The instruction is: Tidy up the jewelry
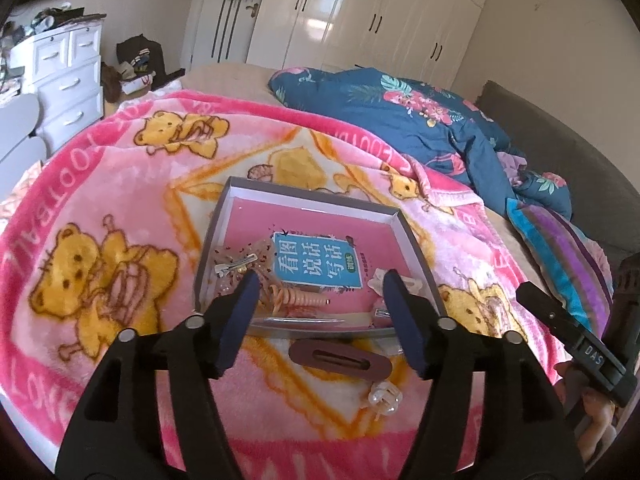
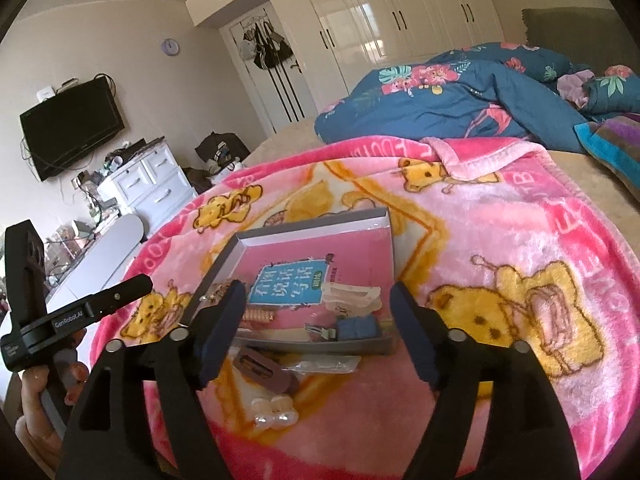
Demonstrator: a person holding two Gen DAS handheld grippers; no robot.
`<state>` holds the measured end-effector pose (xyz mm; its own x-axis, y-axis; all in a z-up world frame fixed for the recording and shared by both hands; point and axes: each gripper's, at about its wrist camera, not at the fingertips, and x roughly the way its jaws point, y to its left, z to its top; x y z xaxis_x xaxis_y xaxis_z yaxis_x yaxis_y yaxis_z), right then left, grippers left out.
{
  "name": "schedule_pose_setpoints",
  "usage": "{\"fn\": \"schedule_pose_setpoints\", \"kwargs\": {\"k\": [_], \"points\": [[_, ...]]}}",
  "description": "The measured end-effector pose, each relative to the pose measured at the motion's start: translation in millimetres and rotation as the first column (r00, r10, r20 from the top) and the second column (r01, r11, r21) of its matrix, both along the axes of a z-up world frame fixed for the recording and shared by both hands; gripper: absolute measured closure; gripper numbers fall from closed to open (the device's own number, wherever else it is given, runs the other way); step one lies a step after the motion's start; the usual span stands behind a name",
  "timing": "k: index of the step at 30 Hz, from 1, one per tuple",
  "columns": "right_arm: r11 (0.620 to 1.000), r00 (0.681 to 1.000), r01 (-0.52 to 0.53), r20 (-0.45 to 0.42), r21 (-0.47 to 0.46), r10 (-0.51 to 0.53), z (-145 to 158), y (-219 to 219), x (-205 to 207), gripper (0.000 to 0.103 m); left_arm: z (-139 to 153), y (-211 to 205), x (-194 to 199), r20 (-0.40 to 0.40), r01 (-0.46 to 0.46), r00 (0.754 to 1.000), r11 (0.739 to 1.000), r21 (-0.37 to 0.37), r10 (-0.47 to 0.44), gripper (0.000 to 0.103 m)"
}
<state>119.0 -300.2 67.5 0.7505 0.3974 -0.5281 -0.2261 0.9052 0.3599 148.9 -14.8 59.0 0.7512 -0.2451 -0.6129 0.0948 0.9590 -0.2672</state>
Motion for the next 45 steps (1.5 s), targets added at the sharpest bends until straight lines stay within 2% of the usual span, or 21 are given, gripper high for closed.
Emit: {"fn": "schedule_pose_setpoints", "kwargs": {"k": [2,6,9,11,28,45], "points": [[1.0,1.0,-0.002,0.002,0.006,0.002,3,-1,-3,0.025,3,1,-5,0.005,-0.002,1.0,1.0,-0.003,0.002,0.035],[1.0,1.0,-0.012,0.007,-0.008,0.012,7,1,-10,0.025,9,0,-13,0.021,0.0,1.0,1.0,0.006,0.0,0.026],[1.0,1.0,-0.016,0.009,-0.009,0.016,8,2,-15,0.019,12,1,-19,0.029,0.001,1.0,1.0,0.003,-0.001,0.018],[1.0,1.0,-0.02,0.011,-0.011,0.02,9,4,-19,0.018,14,2,-24,0.034,0.0,0.999,1.0,0.003,-0.001,0.012],[0.994,0.995,-0.096,0.022,-0.061,0.097,15,20,-48,0.018,6,13,-51,0.017,-0.011,1.0,1.0,0.015,0.011,0.01],[0.983,0.989,-0.146,-0.002,-0.11,0.146,1,24,-72,0.018,-6,15,-74,-0.009,-0.014,1.0,0.999,0.05,0.014,0.01]]}}
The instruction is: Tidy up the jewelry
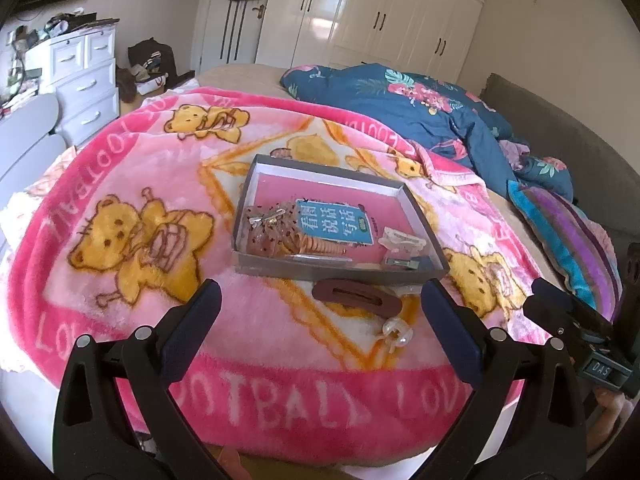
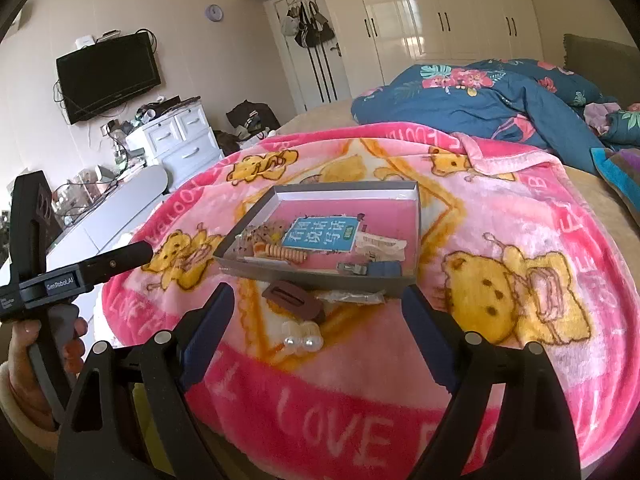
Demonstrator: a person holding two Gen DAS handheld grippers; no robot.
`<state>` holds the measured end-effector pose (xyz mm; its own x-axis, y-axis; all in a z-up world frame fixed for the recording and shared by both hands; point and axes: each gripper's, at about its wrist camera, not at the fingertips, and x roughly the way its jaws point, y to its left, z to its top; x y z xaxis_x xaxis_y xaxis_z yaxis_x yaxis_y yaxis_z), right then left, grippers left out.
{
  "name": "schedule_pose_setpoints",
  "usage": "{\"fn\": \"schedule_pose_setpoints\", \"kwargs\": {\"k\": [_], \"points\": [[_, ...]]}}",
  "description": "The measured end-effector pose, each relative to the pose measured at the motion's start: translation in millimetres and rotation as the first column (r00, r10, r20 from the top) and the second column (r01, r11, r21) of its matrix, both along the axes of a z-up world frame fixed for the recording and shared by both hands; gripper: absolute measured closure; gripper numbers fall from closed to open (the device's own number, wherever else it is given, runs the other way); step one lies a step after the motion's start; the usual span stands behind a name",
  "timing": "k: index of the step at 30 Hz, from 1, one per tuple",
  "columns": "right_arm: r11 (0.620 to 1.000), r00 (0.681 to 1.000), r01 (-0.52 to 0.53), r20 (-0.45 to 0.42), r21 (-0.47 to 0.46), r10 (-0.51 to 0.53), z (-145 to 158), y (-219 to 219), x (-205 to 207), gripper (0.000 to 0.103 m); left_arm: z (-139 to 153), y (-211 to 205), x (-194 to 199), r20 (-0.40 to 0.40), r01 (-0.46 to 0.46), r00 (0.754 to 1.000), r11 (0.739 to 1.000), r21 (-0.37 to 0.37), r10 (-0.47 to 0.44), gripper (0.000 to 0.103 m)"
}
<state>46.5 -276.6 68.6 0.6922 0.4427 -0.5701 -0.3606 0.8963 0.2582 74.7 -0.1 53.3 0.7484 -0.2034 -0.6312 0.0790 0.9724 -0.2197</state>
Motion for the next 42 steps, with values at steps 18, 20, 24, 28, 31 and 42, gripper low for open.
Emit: {"fn": "schedule_pose_setpoints", "kwargs": {"k": [18,20,24,28,31,42], "points": [[1.0,1.0,-0.021,0.005,-0.012,0.021,-3,-5,-14,0.018,-14,-22,-20,-0.03,0.054,0.998,0.997,0.057,-0.052,0.01],[1.0,1.0,-0.016,0.004,-0.015,0.017,-4,-6,-15,0.018,-16,-24,-21,-0.034,0.059,0.998,0.996,0.063,-0.057,0.01],[1.0,1.0,-0.006,-0.001,-0.014,0.006,-5,-11,-15,0.018,-18,-28,-23,-0.04,0.069,0.997,0.996,0.065,-0.067,0.01],[1.0,1.0,0.009,-0.006,-0.014,-0.009,-7,-17,-15,0.018,-21,-36,-24,-0.047,0.086,0.995,0.994,0.072,-0.083,0.01],[1.0,1.0,0.019,-0.01,-0.016,-0.019,-9,-21,-15,0.018,-24,-41,-25,-0.055,0.101,0.994,0.992,0.078,-0.097,0.01],[0.998,0.998,0.051,-0.045,-0.033,-0.053,-24,-37,-13,0.018,-43,-63,-22,-0.103,0.16,0.983,0.983,0.089,-0.151,0.01]]}}
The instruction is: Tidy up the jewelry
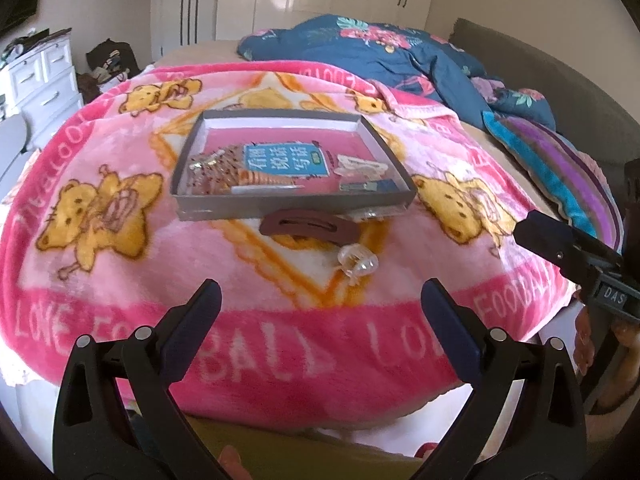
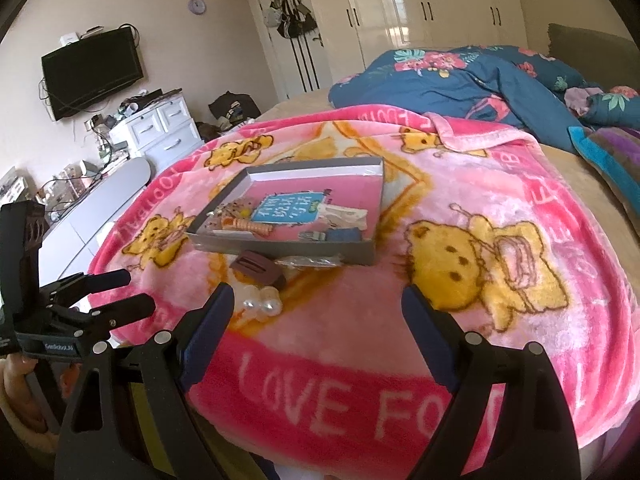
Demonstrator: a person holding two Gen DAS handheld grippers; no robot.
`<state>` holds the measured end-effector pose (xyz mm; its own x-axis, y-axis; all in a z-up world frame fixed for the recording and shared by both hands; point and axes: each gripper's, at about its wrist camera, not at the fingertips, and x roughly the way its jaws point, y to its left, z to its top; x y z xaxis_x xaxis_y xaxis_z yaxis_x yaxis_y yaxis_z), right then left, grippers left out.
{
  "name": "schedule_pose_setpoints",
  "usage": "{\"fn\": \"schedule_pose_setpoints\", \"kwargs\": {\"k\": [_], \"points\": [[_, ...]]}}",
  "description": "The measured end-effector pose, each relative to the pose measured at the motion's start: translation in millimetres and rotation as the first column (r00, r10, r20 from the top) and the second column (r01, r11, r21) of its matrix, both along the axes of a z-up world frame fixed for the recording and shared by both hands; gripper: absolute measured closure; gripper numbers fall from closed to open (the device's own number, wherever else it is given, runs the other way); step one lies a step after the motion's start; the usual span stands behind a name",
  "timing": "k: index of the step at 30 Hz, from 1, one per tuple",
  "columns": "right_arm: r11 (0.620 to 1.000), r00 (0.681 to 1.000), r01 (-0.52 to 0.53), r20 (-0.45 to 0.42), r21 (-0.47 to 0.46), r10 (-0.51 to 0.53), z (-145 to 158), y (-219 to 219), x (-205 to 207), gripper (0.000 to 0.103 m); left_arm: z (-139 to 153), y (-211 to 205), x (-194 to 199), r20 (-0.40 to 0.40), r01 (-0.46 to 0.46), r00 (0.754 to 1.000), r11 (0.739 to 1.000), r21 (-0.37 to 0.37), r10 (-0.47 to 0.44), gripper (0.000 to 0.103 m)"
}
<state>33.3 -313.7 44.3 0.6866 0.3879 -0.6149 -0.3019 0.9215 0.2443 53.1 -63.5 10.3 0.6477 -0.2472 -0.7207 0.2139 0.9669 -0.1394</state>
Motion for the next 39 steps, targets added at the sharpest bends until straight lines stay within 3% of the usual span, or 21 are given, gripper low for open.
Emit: {"fn": "schedule_pose_setpoints", "kwargs": {"k": [20,39], "points": [[1.0,0.996,0.013,-0.087,0.005,-0.013,-32,-6,15,0.018,-36,-19,16,-0.074,0.048,0.996,0.999,0.009,-0.047,0.01],[0.999,0.989,-0.052,-0.136,0.015,0.053,-47,25,43,0.018,-57,10,36,-0.122,-0.018,0.992,1.0,-0.021,0.015,0.011]]}}
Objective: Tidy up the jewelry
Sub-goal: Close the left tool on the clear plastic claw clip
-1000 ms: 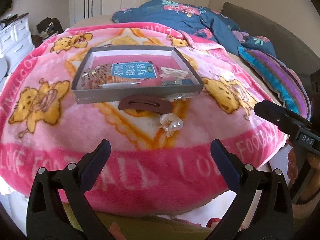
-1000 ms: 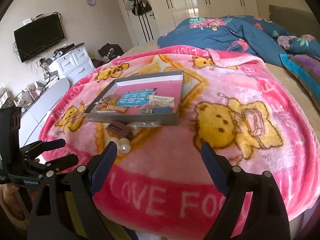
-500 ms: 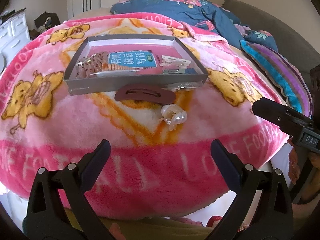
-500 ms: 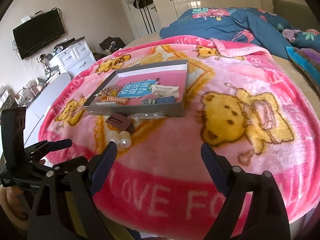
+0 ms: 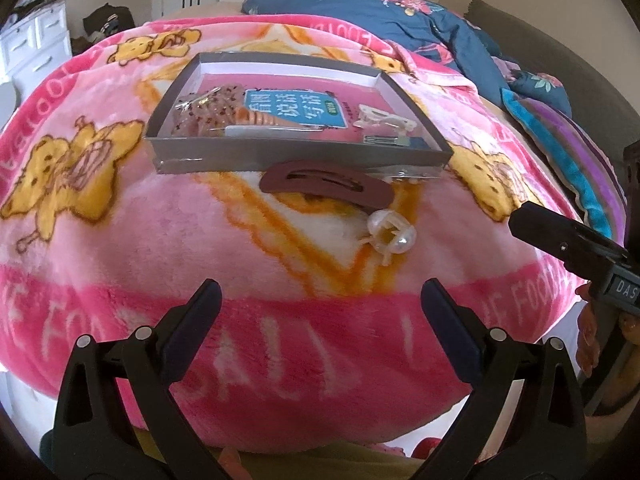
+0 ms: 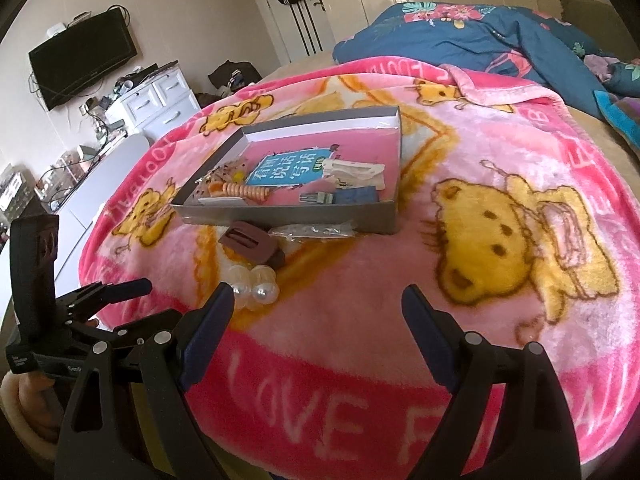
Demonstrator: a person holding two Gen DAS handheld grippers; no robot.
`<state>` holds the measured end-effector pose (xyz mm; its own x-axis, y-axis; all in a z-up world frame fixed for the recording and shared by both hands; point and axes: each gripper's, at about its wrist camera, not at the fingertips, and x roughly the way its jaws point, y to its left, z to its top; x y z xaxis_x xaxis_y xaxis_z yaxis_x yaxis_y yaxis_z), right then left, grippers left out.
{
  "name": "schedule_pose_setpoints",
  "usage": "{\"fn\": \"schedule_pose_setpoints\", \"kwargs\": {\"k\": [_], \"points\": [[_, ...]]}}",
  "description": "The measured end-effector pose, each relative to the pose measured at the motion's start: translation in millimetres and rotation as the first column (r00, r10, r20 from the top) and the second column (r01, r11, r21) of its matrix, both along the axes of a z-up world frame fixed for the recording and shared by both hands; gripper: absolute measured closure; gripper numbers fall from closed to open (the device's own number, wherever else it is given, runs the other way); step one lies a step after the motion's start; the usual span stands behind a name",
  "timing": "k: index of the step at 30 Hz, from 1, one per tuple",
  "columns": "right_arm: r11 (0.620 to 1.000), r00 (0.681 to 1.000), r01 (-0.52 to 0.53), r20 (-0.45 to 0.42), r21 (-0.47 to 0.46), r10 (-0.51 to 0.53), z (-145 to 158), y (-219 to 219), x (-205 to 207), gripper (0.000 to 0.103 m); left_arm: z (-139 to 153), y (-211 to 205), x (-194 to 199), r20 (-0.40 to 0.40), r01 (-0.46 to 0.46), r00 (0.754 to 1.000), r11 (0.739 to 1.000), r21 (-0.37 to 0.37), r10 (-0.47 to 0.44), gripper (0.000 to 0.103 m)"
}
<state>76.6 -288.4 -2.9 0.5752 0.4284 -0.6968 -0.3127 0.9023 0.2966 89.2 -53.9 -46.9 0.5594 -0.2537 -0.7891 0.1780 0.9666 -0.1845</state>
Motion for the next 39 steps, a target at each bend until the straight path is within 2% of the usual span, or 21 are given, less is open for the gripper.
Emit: {"fn": "schedule_pose_setpoints", "kwargs": {"k": [14,39], "points": [[1.0,0.999,0.007,-0.034,0.011,-0.007,-14,8,25,0.018,-15,-10,14,-0.038,0.05,0.998,0.998,-0.025,-0.051,0.049],[0.99,0.986,0.059,-0.16,0.125,-0.039,-40,16,76,0.018,-26,-43,45,-0.051,0.153,0.987,0.987,-0.052,-0.155,0.051]]}}
